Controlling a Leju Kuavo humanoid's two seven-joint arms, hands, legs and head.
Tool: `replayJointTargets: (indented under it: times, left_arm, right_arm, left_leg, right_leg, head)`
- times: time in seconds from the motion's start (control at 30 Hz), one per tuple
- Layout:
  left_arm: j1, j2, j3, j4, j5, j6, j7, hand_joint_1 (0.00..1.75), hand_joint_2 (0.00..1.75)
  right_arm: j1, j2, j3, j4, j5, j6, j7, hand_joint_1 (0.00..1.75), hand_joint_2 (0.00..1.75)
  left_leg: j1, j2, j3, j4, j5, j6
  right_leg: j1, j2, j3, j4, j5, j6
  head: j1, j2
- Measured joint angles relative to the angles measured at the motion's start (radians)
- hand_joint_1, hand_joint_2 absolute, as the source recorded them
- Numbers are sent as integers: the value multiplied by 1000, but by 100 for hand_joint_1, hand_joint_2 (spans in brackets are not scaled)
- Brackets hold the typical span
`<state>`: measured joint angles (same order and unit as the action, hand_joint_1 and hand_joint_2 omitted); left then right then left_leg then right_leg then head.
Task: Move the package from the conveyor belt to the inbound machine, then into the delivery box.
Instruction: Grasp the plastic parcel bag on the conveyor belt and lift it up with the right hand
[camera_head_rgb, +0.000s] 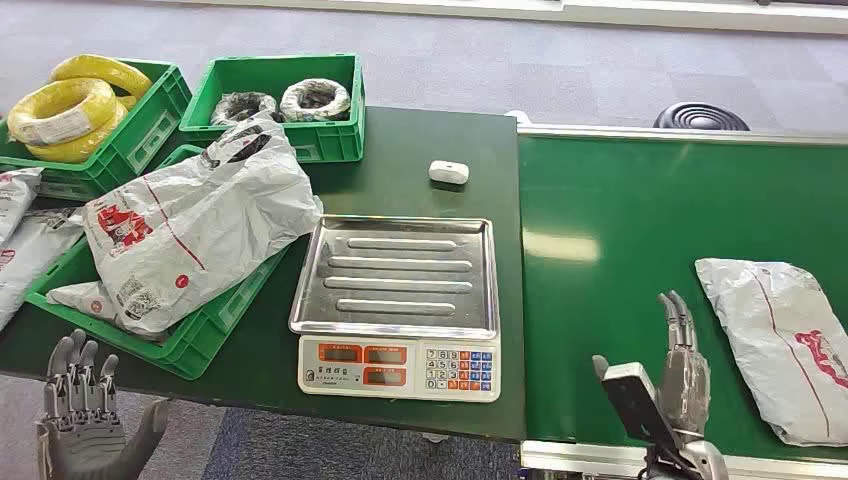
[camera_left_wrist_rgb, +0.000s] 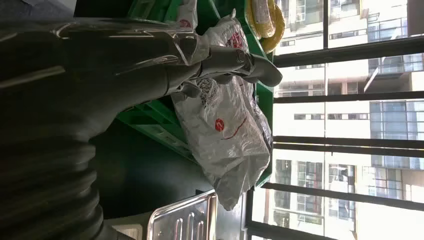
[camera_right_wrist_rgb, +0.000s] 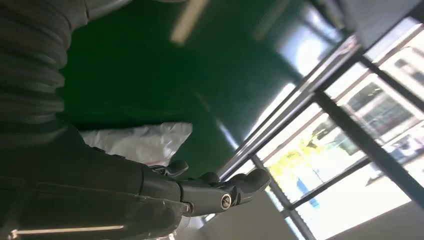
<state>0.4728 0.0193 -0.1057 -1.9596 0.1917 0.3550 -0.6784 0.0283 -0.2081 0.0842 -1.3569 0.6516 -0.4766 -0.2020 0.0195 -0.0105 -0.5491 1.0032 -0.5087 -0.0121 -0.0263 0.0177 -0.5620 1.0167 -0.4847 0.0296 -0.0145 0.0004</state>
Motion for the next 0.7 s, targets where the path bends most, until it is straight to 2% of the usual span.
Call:
replayJointTargets:
  times: [0.07,0.17,0.37,0.5,0.6,0.63,0.7]
  left_arm:
    - [1,0,-2,0,3,9,2,0,175]
    - [2,1,-14,0,19,41,6,0,175]
    - [-4,32,-71,6,84,105,-5,0,175]
    - [-19,62,-114,16,102,118,-9,0,175]
    - [-31,79,-137,24,110,119,-9,0,175]
    - [-35,83,-143,27,111,119,-9,0,175]
    - [-42,91,-152,31,113,119,-9,0,175]
  right_arm:
    - [-42,-11,-20,59,37,11,40,0,175]
    - [-168,-43,-73,246,98,53,138,0,175]
    - [-384,-115,-144,630,125,105,250,0,175]
    - [-440,-154,-170,801,124,140,332,0,175]
    - [-447,-175,-188,875,118,147,358,0,175]
    - [-447,-180,-193,891,117,148,360,7,175]
    - [-449,-187,-201,916,115,149,360,90,175]
  left_leg:
    - [0,0,1,0,0,0]
    - [0,0,2,0,0,0]
    - [0,-1,1,0,1,0]
    - [0,-2,-1,0,0,0]
    - [0,-2,-1,0,0,0]
    - [0,-2,-1,0,0,0]
    - [0,-2,-1,0,0,0]
  right_leg:
    - [0,0,0,0,0,0]
    - [0,0,0,0,1,0]
    - [0,-1,0,0,0,0]
    - [0,-2,-1,0,0,0]
    - [0,-2,-2,0,0,0]
    - [0,-2,-2,0,0,0]
    - [0,-2,-2,0,0,0]
  head:
    - [0,0]
    - [0,0]
    - [0,0]
    - [0,0]
    - [0,0]
    - [0,0]
    - [0,0]
